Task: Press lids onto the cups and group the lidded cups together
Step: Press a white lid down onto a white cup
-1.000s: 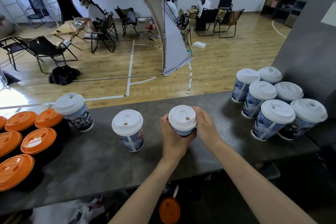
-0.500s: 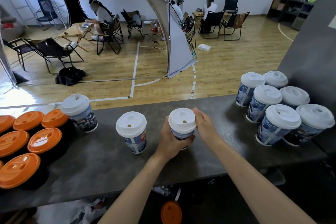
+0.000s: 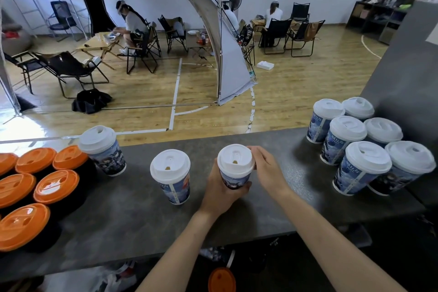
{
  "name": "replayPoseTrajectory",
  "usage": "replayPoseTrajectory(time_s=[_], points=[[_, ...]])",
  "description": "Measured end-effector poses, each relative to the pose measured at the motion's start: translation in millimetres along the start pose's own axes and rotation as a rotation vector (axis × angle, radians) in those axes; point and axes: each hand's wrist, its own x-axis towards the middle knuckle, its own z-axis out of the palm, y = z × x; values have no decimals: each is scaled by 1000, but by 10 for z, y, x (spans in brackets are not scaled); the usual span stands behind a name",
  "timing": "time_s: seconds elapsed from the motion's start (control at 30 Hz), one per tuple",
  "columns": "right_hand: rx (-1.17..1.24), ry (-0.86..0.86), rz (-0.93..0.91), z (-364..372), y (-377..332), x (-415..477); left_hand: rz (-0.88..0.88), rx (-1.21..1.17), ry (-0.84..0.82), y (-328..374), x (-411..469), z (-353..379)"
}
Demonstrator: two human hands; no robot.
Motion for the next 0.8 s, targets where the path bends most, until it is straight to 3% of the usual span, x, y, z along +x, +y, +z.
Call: replayPoseTrajectory(time_s=[0.33, 0.57, 0.8], points=[[187, 20, 41, 140, -40, -46, -38, 42, -49, -39, 31, -2], [160, 50, -29, 158, -18, -79, -106, -7, 164, 56, -101, 163], [98, 40, -45, 51, -59, 25, -58, -10, 27, -63, -26, 53]])
